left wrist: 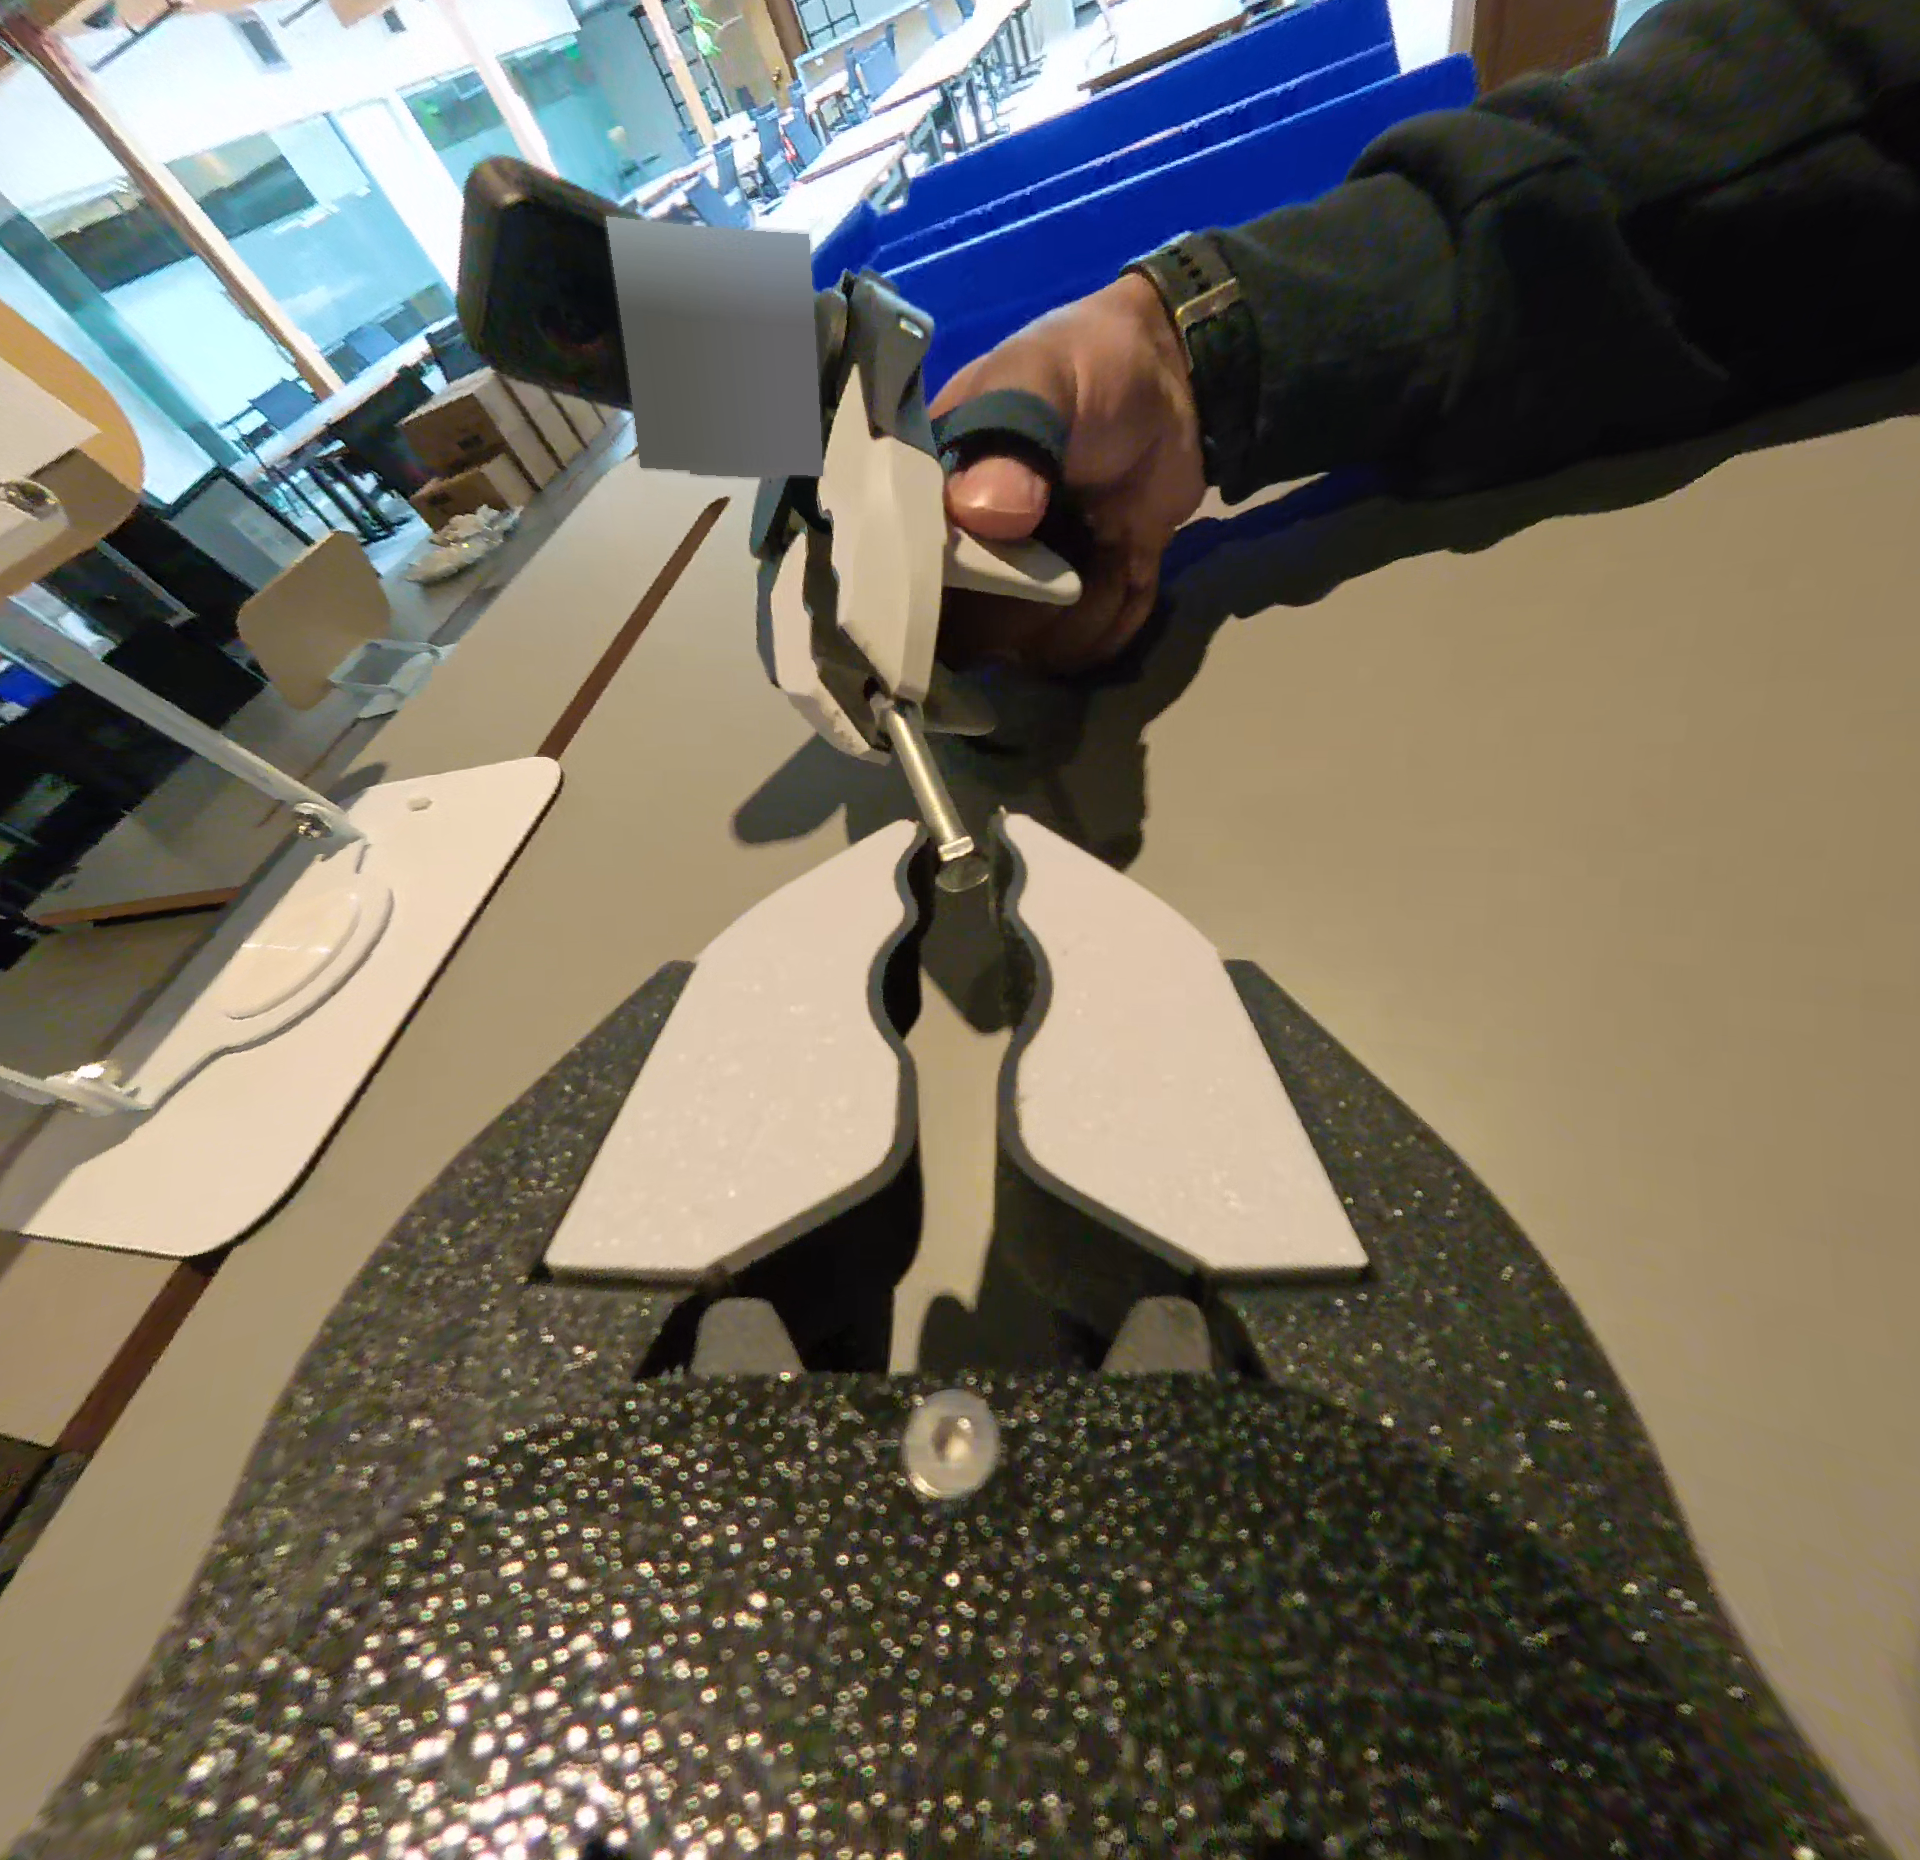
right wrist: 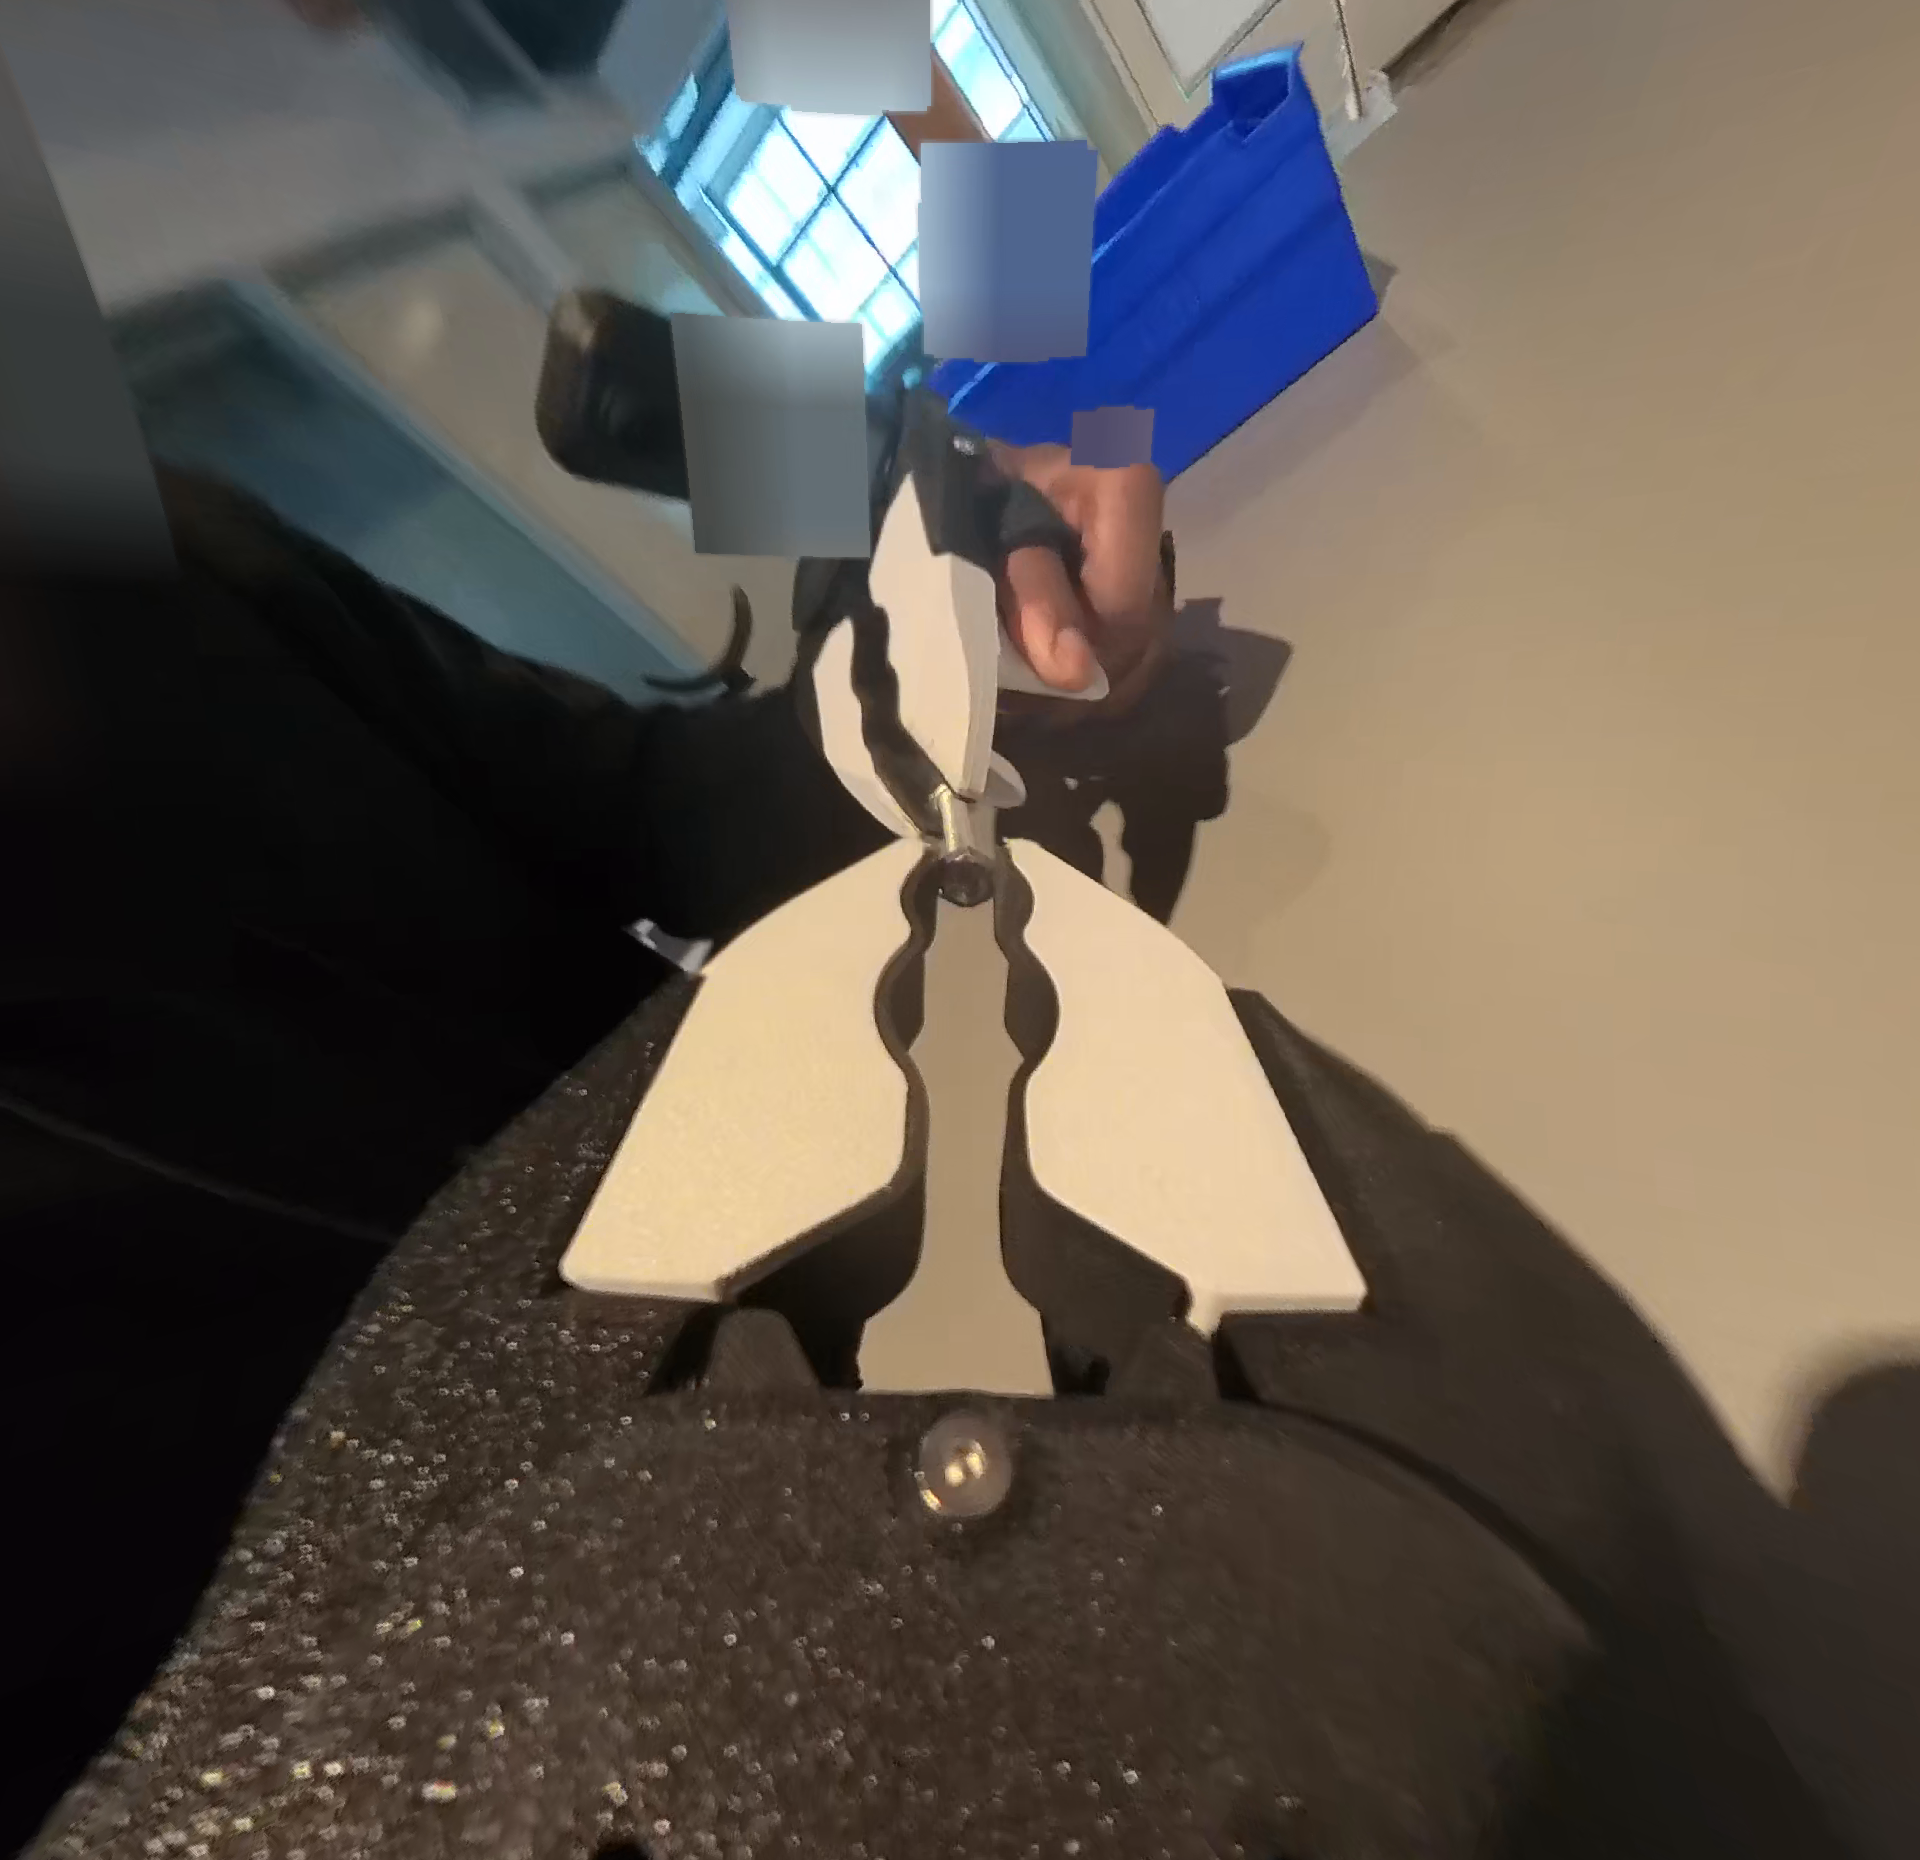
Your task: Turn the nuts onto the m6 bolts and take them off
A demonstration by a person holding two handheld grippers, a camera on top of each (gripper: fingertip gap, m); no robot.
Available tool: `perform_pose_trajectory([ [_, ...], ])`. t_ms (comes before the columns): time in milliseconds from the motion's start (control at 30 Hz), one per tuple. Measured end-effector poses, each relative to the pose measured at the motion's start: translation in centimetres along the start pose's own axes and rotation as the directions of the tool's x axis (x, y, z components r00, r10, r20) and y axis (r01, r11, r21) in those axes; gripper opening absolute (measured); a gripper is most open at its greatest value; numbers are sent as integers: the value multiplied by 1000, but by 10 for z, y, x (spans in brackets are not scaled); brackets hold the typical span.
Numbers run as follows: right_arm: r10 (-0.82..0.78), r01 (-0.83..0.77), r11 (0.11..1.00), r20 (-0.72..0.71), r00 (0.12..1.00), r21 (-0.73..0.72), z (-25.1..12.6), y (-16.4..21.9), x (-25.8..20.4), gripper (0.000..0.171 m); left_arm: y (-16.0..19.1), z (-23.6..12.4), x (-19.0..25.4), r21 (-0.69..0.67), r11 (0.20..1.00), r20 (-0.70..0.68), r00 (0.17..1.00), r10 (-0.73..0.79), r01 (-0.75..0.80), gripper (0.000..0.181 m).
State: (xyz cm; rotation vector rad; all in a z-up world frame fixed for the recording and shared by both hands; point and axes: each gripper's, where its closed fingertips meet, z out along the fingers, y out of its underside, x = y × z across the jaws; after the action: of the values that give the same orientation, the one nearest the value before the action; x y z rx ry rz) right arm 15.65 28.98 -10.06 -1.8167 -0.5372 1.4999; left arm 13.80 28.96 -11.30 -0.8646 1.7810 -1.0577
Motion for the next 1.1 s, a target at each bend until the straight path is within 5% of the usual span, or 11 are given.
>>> perform_pose_trajectory([
  [1100,-27,5,989,153,988,145,-3,-21,-23,12,-29,-4,-15,190,981,83,995,-58,42,9],
])
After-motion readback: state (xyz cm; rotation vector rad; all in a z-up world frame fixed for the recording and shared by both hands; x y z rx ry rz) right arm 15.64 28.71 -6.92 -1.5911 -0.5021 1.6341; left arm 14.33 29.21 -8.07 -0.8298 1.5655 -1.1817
